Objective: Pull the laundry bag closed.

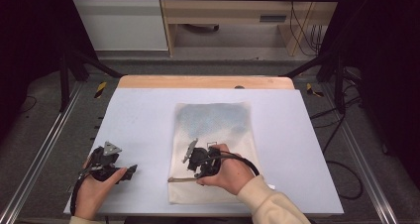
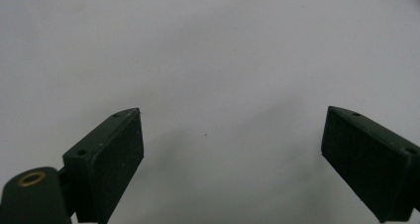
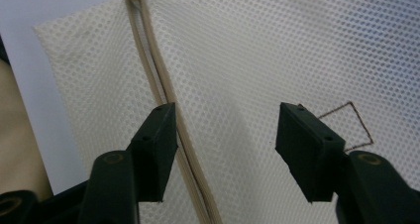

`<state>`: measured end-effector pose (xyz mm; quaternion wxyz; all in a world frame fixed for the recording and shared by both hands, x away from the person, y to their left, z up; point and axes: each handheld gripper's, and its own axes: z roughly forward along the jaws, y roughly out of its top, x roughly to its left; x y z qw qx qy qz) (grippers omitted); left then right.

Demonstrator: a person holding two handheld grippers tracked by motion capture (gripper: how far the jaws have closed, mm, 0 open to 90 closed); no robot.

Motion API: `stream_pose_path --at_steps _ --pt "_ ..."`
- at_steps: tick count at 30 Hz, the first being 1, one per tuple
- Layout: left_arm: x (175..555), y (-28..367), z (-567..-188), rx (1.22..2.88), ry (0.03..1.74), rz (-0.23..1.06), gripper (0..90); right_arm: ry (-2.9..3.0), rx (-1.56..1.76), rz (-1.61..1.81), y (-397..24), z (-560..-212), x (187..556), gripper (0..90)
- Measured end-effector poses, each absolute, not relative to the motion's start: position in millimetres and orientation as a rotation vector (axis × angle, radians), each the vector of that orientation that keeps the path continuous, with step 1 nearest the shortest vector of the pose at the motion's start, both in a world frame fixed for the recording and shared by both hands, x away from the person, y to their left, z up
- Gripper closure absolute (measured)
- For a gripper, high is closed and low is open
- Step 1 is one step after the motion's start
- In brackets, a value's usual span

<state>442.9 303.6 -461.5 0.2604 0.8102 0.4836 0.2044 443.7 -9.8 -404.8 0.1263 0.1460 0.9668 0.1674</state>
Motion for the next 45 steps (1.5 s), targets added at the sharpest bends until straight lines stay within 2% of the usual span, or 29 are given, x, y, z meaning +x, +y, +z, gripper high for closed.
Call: stream_pose_path --at_steps 28,41,45 --pt "444 306 -459 2.189 1.330 0.530 11.8 2.971 0.199 0.509 65 -421 443 69.2" --pt "443 306 -457 2.186 1.324 0.521 12.3 2.997 0.206 0.529 76 -435 446 81.3" --pt "440 305 -455 2.183 1.313 0.506 14.3 3.007 0.213 0.534 76 -434 446 81.7"
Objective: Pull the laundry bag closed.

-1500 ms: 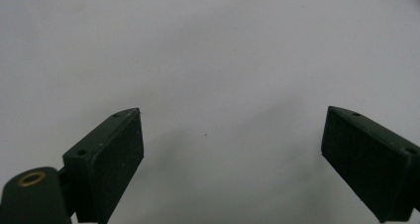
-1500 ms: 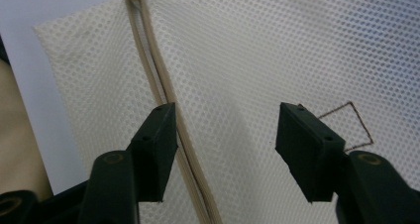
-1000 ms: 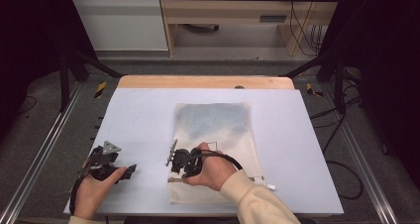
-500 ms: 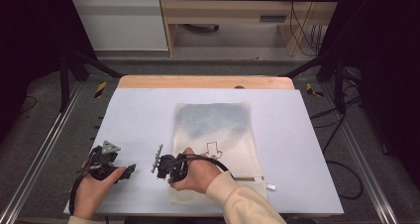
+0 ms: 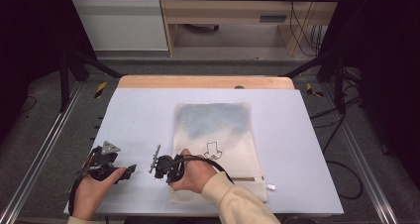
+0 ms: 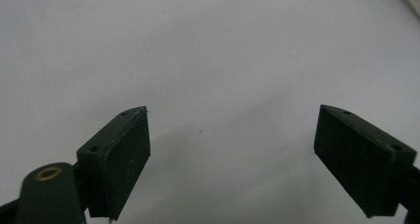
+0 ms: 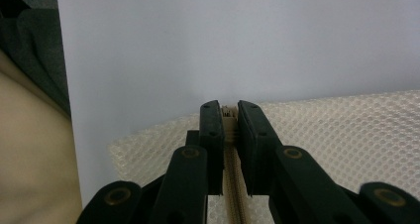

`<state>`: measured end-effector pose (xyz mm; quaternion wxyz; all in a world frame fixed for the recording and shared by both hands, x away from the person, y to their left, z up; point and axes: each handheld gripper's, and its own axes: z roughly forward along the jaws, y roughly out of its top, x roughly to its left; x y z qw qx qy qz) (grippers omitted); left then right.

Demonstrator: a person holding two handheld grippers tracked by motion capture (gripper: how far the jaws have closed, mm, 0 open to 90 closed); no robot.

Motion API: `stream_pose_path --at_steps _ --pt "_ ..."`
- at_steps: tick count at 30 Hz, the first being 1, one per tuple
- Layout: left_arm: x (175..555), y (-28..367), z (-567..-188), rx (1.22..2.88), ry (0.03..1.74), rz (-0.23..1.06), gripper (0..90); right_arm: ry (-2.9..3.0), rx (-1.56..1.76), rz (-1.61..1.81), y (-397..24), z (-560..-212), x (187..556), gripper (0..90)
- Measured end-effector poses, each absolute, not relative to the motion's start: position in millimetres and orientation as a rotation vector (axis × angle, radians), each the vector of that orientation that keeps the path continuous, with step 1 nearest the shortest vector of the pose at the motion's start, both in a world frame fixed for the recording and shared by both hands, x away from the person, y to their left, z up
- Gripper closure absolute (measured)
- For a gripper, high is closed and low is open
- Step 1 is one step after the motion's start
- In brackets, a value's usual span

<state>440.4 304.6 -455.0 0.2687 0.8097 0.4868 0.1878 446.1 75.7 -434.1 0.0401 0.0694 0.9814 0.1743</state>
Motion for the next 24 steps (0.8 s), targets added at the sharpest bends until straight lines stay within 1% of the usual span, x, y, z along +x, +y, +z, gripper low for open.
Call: stream_pose_path --at_steps 7,15,18,20,22,24 --pt "434 298 -449 2.190 1.268 0.414 14.7 2.995 0.230 0.629 68 -425 446 81.8" --pt "422 291 -441 2.163 1.222 0.327 10.8 2.974 0.225 0.726 60 -418 445 81.9" --pt "418 282 -438 2.160 1.199 0.301 10.0 2.969 0.226 0.756 57 -416 446 81.9" --pt "416 274 -438 2.182 1.167 0.272 7.9 2.968 0.233 0.773 55 -417 446 81.9" --pt "414 269 -437 2.165 1.136 0.215 8.2 2.970 0.231 0.783 53 -419 446 81.9" --pt "411 262 -437 2.185 1.113 0.213 7.8 2.976 0.234 0.784 53 -421 447 81.8"
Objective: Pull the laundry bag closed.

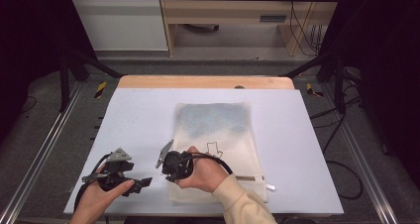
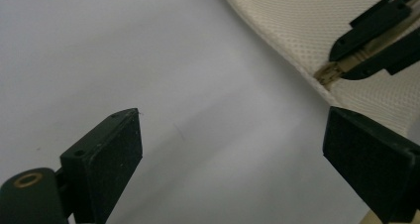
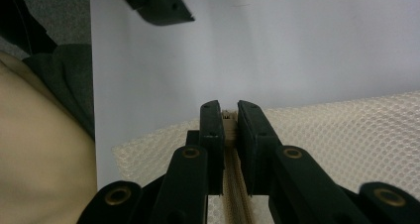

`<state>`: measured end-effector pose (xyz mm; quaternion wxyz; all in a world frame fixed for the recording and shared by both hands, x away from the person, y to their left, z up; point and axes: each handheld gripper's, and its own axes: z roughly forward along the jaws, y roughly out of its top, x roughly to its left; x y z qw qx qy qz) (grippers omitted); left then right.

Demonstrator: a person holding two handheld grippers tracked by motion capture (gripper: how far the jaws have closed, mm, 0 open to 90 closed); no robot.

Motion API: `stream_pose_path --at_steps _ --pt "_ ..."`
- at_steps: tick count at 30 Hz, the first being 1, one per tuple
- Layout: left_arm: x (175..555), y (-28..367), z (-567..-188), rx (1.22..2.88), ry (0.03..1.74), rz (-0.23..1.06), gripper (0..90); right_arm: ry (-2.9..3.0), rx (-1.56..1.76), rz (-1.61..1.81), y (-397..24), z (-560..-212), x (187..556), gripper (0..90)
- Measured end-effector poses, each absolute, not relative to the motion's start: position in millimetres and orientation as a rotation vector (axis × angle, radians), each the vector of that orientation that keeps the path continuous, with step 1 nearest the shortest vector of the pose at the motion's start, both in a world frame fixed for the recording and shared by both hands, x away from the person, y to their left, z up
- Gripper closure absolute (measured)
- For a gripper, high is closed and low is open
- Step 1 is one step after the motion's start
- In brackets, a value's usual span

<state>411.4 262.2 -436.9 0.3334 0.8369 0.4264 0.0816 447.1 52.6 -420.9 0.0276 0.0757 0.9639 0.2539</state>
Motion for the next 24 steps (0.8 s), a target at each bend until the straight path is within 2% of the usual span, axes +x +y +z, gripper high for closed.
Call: stream_pose_path --at_steps 2,4,8,15,24 --pt "410 255 -438 2.222 1.103 0.242 6.3 2.977 0.245 0.794 52 -423 448 81.8" --pt "409 250 -438 2.215 1.086 0.199 6.2 2.981 0.243 0.794 52 -425 449 81.8" --pt "407 239 -441 2.227 1.071 0.202 6.1 2.976 0.246 0.808 51 -426 450 81.8" --pt "406 228 -446 2.154 1.035 0.092 8.1 2.965 0.262 0.859 49 -422 451 81.9" --pt "407 224 -449 2.118 1.039 0.066 10.7 2.958 0.268 0.885 46 -421 451 81.9"
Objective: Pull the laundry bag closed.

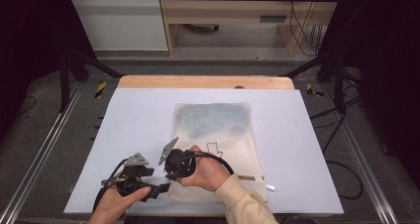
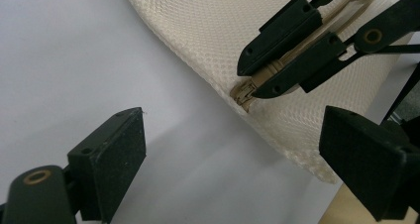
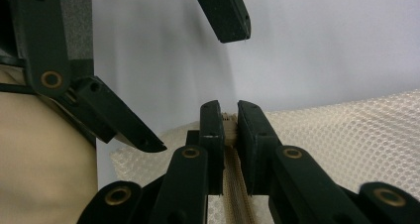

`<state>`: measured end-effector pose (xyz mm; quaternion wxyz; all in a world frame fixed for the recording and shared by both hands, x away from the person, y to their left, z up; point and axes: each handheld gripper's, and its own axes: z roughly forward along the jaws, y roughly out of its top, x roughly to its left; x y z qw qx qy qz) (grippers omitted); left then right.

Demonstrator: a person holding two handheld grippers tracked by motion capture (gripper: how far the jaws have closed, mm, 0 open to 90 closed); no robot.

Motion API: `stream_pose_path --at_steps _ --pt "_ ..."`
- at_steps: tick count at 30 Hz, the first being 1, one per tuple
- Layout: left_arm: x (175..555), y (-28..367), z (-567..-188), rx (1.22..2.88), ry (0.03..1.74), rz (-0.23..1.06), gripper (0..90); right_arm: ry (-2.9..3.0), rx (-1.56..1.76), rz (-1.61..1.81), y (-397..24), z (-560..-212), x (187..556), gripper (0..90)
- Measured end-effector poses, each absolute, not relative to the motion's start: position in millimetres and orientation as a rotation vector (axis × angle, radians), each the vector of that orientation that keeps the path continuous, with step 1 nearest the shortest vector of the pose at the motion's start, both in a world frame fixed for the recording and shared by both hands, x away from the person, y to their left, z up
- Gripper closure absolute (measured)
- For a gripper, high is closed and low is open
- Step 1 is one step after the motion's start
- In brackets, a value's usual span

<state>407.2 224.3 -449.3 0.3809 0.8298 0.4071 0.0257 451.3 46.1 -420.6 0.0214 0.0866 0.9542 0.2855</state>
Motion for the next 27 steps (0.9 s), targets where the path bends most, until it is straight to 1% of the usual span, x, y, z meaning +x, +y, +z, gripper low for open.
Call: stream_pose_path --at_steps 10,19,24,27 --pt "406 216 -452 2.093 1.022 0.074 13.2 2.948 0.266 0.902 41 -417 451 81.8" --pt "406 208 -456 2.092 1.023 0.052 15.0 2.940 0.261 0.907 38 -415 450 81.8" --pt "407 207 -458 2.073 1.016 0.020 19.1 2.940 0.262 0.906 38 -415 450 81.8" --pt "408 206 -460 2.045 1.020 -0.034 20.7 2.941 0.265 0.908 37 -414 450 81.8"
